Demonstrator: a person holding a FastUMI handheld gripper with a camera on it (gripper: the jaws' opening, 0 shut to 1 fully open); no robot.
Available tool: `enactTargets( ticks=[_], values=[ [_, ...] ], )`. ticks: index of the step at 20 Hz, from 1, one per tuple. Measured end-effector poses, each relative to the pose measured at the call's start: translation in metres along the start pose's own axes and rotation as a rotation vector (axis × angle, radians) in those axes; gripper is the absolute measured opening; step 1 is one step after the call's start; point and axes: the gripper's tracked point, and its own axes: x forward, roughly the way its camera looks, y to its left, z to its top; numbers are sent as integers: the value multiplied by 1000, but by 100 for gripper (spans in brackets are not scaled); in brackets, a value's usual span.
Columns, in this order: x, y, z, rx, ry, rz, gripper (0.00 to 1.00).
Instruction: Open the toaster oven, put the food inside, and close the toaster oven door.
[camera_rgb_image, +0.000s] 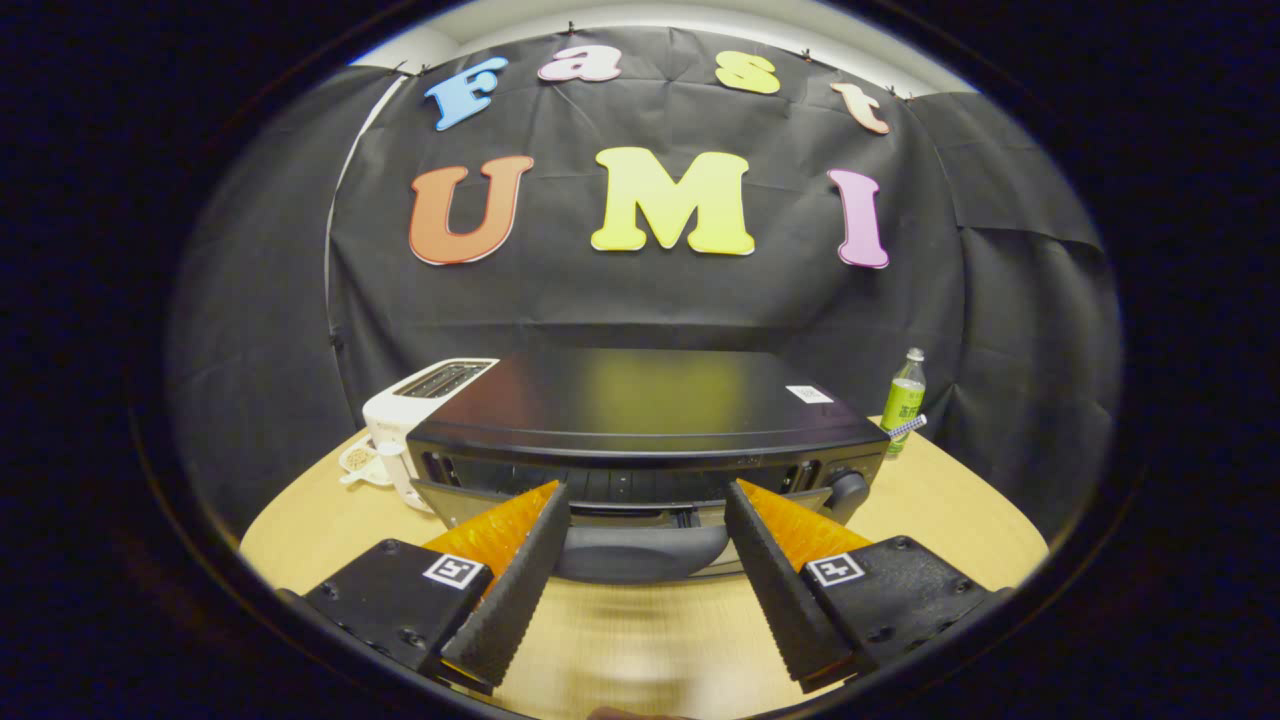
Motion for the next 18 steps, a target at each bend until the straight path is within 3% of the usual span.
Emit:
enactTargets(
  ticks=[9, 18],
  values=[
    [0, -2, -11, -6, 14, 29, 100],
    [-23, -2, -60, -24, -16, 32, 100]
  ],
)
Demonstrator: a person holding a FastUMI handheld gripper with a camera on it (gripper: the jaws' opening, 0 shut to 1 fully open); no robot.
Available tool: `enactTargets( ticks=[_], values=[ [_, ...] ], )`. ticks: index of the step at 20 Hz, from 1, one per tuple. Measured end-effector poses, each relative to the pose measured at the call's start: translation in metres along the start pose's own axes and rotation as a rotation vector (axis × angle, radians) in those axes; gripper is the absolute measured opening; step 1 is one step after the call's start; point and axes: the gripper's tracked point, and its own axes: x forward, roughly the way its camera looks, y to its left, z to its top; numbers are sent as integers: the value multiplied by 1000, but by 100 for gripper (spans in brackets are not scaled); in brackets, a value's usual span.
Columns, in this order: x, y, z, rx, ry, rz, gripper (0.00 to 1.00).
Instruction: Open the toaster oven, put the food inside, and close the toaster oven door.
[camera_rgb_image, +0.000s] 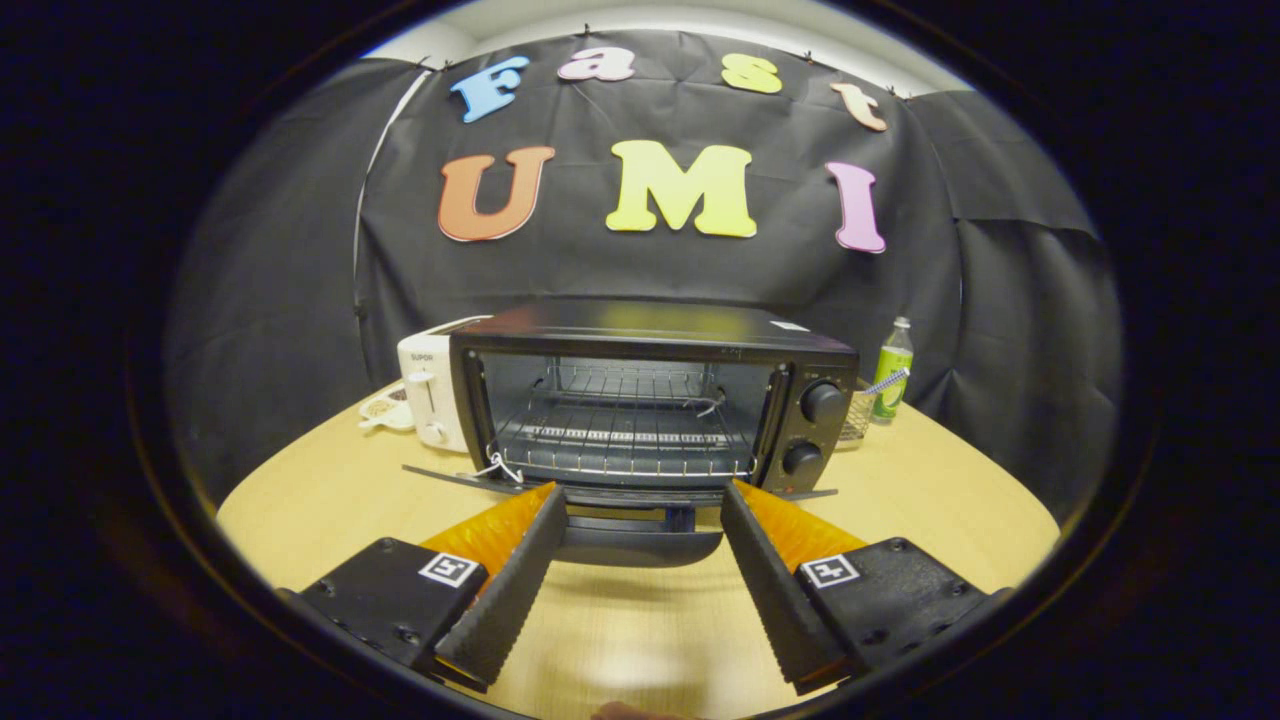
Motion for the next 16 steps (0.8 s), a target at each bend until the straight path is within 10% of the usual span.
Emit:
enactTargets(
  ticks=[16],
  values=[
    [-3, -3, -79, 60, 162, 52, 100]
  ],
)
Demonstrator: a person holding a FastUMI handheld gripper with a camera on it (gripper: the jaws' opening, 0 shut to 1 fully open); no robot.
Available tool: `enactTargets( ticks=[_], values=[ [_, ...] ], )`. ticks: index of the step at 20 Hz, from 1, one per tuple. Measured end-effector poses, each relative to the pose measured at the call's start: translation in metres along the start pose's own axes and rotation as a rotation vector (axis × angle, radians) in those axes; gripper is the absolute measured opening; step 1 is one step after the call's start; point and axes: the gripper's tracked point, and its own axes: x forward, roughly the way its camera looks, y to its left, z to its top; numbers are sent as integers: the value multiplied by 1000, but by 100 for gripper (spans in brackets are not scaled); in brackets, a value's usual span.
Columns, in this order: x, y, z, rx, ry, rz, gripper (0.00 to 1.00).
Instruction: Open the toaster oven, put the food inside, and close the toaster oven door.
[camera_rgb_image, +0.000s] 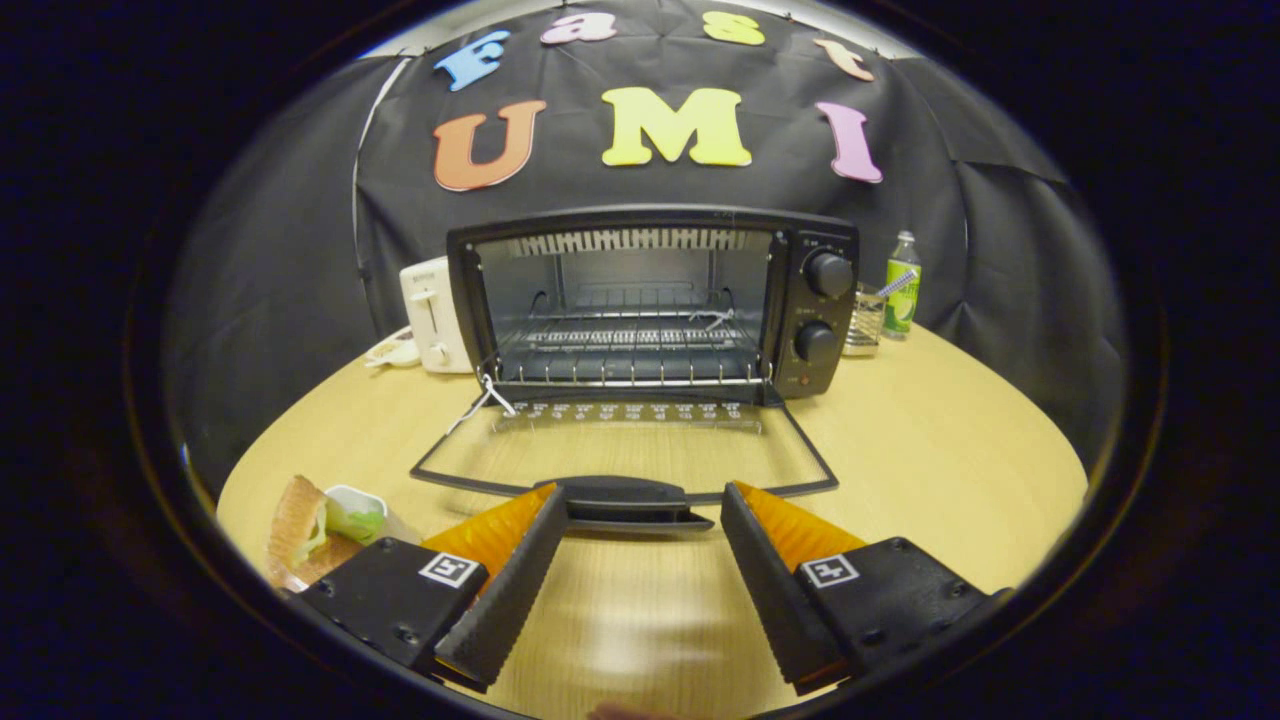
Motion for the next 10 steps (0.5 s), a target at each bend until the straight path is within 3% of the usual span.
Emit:
enactTargets(
  ticks=[4, 7, 10],
  values=[
    [-4, -1, 4, 42, 53, 81, 100],
    [-16, 19, 17, 149, 114, 253, 98],
    [-36, 38, 23, 258, 277, 397, 100]
  ],
)
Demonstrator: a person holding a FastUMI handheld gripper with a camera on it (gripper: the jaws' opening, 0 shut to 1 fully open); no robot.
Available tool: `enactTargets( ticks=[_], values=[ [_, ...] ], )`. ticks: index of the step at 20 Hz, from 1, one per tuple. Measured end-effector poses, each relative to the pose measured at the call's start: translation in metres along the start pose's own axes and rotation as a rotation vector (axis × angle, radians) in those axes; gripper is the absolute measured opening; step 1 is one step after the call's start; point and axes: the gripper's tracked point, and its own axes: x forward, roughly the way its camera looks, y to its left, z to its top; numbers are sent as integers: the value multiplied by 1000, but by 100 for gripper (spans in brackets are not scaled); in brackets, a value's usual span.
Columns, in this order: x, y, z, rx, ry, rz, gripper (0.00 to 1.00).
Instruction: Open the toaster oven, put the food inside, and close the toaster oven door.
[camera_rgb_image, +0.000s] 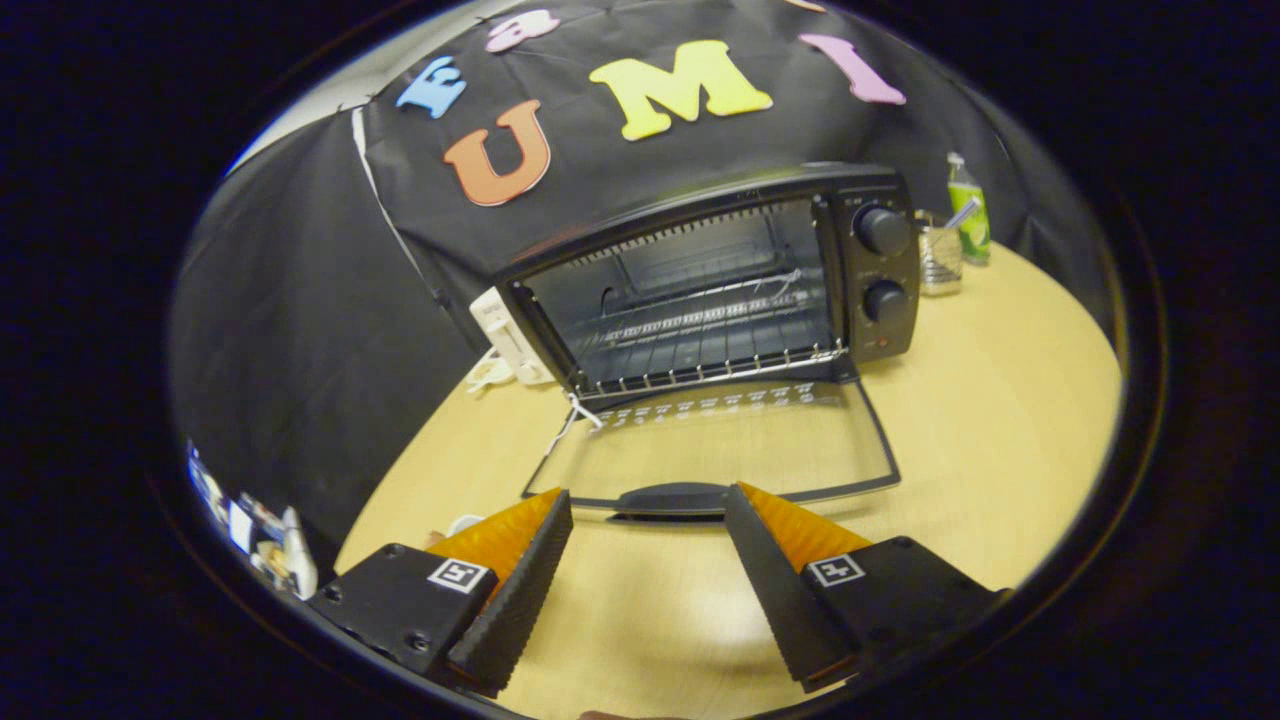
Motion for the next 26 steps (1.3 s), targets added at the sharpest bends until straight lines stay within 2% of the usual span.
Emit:
enactTargets(
  ticks=[4, 8, 10, 14, 18, 19, 21, 26],
  values=[
    [-13, 29, -17, 33, 183, 107, 97],
    [-24, 47, -43, 68, 344, 142, 90],
    [-28, 49, -48, 88, 380, 131, 88],
    [-34, 70, -48, 123, 393, 214, 85],
    [-34, 78, -63, 86, 446, 224, 84],
    [-30, 80, -66, 89, 453, 215, 81],
    [-27, 81, -78, 89, 498, 186, 68],
    [-23, 91, -88, 78, 548, 172, 53]
  ],
)
